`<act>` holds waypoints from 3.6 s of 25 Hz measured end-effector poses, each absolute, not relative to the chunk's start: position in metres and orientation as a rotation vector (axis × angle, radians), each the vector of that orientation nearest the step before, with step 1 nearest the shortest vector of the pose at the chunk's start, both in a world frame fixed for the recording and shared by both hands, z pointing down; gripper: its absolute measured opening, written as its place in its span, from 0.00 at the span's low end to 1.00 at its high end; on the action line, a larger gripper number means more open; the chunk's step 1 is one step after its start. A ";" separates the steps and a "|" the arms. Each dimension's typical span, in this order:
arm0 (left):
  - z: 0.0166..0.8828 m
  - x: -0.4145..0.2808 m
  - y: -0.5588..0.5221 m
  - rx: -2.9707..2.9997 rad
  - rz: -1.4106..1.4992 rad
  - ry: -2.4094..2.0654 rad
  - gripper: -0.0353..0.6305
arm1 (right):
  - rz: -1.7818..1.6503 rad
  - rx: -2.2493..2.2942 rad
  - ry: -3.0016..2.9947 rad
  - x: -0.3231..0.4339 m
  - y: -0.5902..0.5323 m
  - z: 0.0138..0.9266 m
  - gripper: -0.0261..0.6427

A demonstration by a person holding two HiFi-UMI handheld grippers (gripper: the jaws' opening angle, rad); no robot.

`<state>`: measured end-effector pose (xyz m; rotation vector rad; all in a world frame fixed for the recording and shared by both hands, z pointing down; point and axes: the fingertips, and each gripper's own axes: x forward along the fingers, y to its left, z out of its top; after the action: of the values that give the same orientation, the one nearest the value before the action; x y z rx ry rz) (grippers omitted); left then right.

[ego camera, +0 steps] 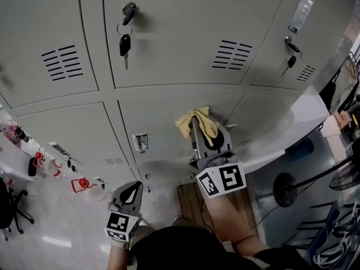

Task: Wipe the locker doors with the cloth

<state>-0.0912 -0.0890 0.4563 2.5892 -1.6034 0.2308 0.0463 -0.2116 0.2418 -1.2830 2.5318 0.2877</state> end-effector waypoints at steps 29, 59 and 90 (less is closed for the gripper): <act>0.471 -0.115 -0.094 2.716 0.250 -1.374 0.07 | 0.332 -1.251 2.430 0.004 -0.196 0.175 0.18; 0.503 -0.145 -0.077 2.775 0.379 -1.196 0.07 | 0.197 -1.448 2.512 -0.015 -0.200 0.343 0.18; 0.532 -0.166 -0.046 2.646 0.418 -1.294 0.07 | -0.157 -1.604 2.796 -0.032 -0.207 0.552 0.18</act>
<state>-0.1656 -0.0464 0.5324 2.6456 -1.2945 0.4185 -0.0318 -0.2070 0.5523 -1.6038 2.7957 -0.1569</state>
